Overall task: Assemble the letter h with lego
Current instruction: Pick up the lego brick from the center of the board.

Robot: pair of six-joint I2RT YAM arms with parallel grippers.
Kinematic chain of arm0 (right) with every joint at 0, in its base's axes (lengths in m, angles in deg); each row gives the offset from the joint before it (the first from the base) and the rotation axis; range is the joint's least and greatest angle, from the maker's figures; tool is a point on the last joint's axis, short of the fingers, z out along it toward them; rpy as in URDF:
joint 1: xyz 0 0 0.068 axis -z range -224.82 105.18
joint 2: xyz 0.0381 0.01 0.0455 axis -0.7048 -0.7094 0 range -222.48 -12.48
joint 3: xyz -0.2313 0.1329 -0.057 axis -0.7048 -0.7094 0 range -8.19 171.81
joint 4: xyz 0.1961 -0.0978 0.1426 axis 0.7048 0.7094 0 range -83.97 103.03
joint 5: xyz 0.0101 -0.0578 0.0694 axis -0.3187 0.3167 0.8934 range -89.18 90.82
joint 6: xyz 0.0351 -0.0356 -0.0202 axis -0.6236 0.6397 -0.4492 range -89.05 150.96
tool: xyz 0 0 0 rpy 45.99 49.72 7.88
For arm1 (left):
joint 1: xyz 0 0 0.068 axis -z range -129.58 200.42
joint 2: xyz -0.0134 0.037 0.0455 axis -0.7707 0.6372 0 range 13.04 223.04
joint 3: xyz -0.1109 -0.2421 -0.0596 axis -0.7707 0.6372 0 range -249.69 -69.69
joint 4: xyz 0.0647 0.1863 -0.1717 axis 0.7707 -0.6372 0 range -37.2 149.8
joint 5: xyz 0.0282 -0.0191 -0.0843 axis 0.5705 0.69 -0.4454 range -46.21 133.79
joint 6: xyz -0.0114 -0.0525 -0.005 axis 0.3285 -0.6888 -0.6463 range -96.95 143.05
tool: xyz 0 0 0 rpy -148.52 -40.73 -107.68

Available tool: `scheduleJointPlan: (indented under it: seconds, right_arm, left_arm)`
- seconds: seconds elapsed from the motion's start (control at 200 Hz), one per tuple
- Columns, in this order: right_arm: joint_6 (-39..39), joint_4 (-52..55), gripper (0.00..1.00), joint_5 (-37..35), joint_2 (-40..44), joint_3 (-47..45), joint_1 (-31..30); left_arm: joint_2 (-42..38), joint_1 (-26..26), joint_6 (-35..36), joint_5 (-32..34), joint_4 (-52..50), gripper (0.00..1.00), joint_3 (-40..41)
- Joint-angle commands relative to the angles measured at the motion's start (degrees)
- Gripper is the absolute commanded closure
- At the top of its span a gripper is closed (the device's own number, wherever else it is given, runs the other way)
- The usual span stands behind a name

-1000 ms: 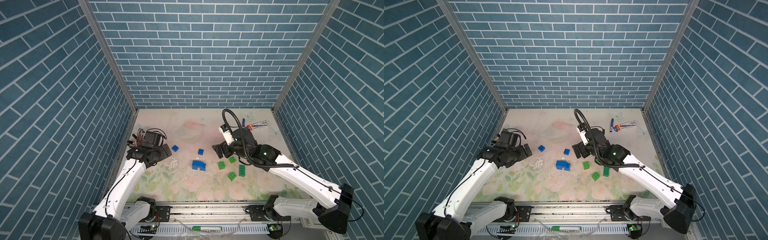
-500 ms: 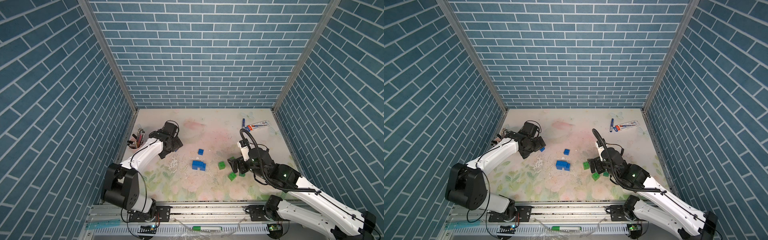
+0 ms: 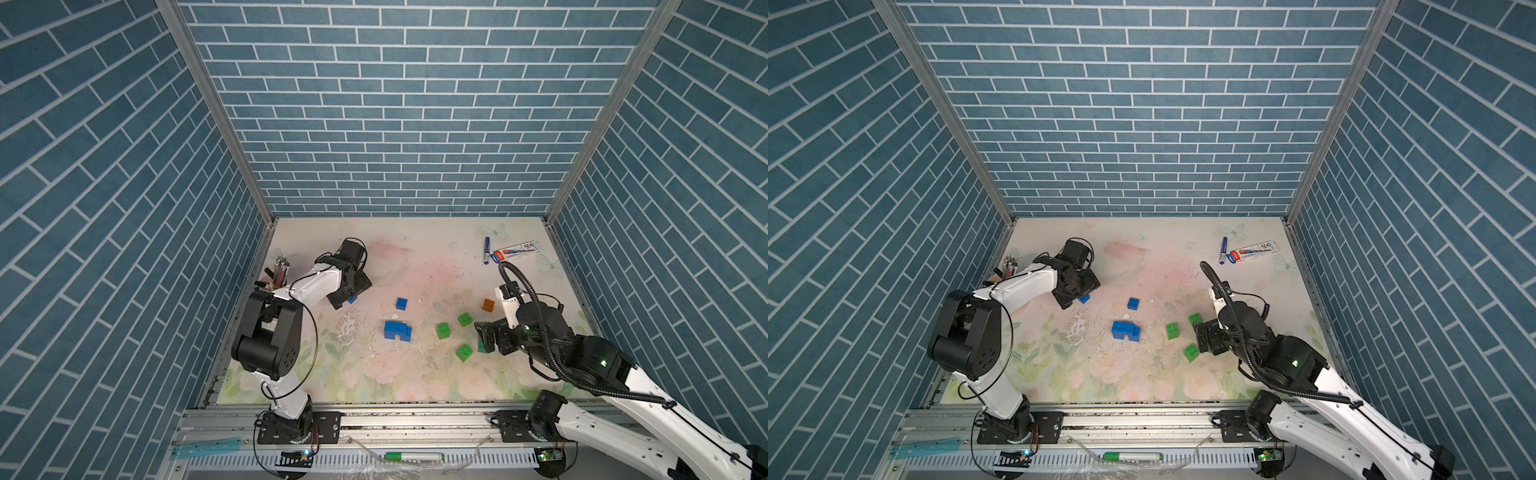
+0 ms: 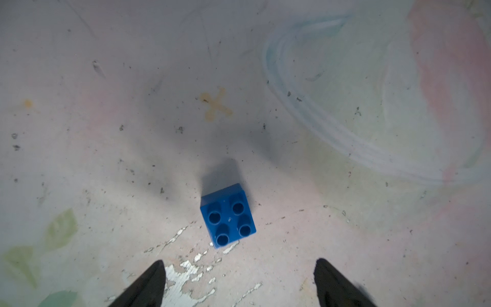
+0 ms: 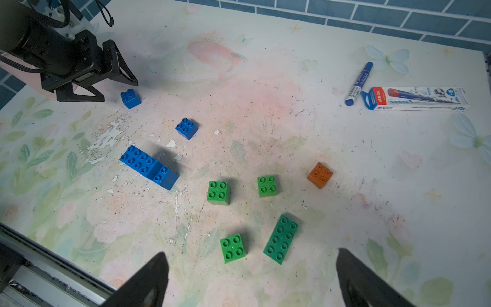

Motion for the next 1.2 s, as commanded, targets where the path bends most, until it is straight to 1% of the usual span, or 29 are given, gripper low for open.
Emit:
scheduleJointPlan:
  seconds: [0.0, 0.07, 0.14, 0.215, 0.3, 0.41, 0.525, 0.685, 0.89, 0.97, 1.195]
  right_arm:
    - [-1.31, 5.62, 0.02, -4.24, 2.97, 1.62, 0.14]
    - [-1.21, 5.63, 0.02, -5.11, 4.51, 0.91, 0.16]
    - [-1.21, 4.99, 0.02, -4.58, 5.56, -0.18, 0.15]
    - [-1.23, 4.7, 0.02, -4.29, 5.89, -0.67, 0.12]
    - [-1.01, 4.31, 0.02, -4.51, 5.87, -0.9, 0.13]
    - [-0.77, 3.92, 0.02, -3.99, 5.81, -1.28, 0.18]
    - [-0.76, 3.65, 0.02, -3.77, 5.63, -1.55, 0.19]
    - [-0.7, 3.5, 0.02, -3.69, 5.09, -1.72, 0.19]
    - [-0.6, 3.44, 0.03, -3.72, 4.99, -1.81, 0.2]
    - [-0.66, 3.33, 0.03, -3.73, 4.92, -1.9, 0.14]
    - [-0.77, 3.32, 0.03, -3.73, 4.66, -1.99, 0.17]
  left_arm:
    - [1.1, 0.38, -0.51, 1.94, 1.05, 0.14, -1.26]
    - [1.72, 0.38, -0.78, 2.06, 2.2, 0.15, -0.93]
    - [2.42, 0.38, -0.95, 1.74, 3.29, 0.24, -0.86]
    - [3.1, 0.38, -1.11, 2.28, 3.81, 0.27, -0.87]
    - [3.5, 0.38, -1.17, 2.38, 4.83, 0.34, -0.45]
    - [3.91, 0.34, -1.7, 3.08, 5.21, 0.36, 0.21]
    - [4.19, 0.38, -2.08, 3.36, 5.59, 0.34, 0.75]
    - [5.48, 0.37, -2.0, 3.54, 5.55, 0.34, 0.18]
    - [5.76, 0.2, -2.71, 3.75, 6.36, 0.34, 1.41]
    - [5.97, 0.11, -2.76, 3.88, 6.21, 0.38, 1.28]
    - [6.07, -0.46, -2.77, 4.82, 6.38, 0.39, 1.93]
